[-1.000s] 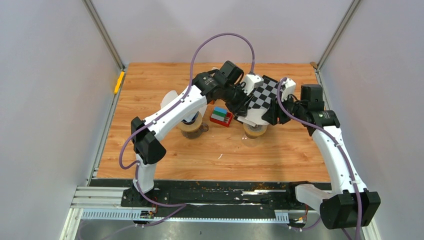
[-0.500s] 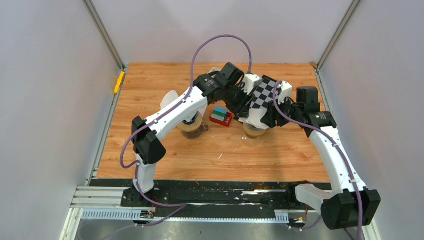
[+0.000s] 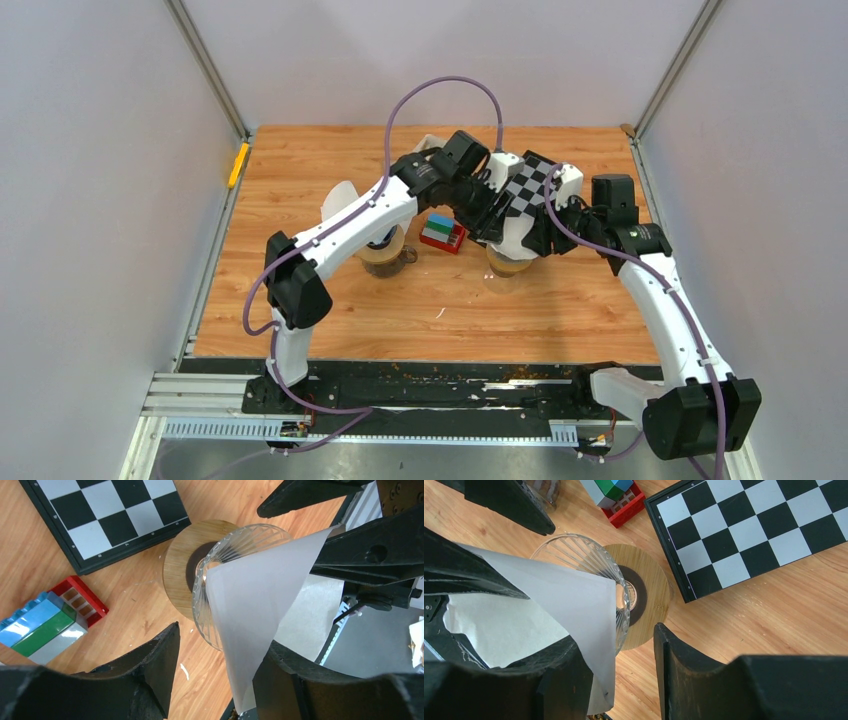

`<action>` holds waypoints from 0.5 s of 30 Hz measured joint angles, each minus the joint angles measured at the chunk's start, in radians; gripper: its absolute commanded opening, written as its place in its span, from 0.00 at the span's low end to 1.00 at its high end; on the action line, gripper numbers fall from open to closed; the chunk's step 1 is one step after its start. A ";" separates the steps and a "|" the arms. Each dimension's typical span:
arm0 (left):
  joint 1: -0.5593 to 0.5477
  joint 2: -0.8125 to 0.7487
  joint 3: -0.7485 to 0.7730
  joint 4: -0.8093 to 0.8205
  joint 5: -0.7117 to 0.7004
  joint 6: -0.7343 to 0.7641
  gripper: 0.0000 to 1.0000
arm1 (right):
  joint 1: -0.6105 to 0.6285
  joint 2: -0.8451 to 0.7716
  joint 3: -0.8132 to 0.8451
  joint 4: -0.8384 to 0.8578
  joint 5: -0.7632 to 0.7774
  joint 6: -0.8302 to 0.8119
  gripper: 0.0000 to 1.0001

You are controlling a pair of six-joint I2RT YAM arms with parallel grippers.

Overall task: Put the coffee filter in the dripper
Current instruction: Adjust the coffee filter in the coffee dripper.

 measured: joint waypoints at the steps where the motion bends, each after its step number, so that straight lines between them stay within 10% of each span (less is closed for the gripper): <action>1: -0.001 0.000 -0.004 0.000 0.001 -0.001 0.61 | 0.000 0.000 0.000 0.000 0.000 0.000 0.45; 15: -0.011 0.000 -0.011 0.005 -0.019 0.000 0.61 | 0.012 0.014 0.003 -0.001 0.013 0.000 0.46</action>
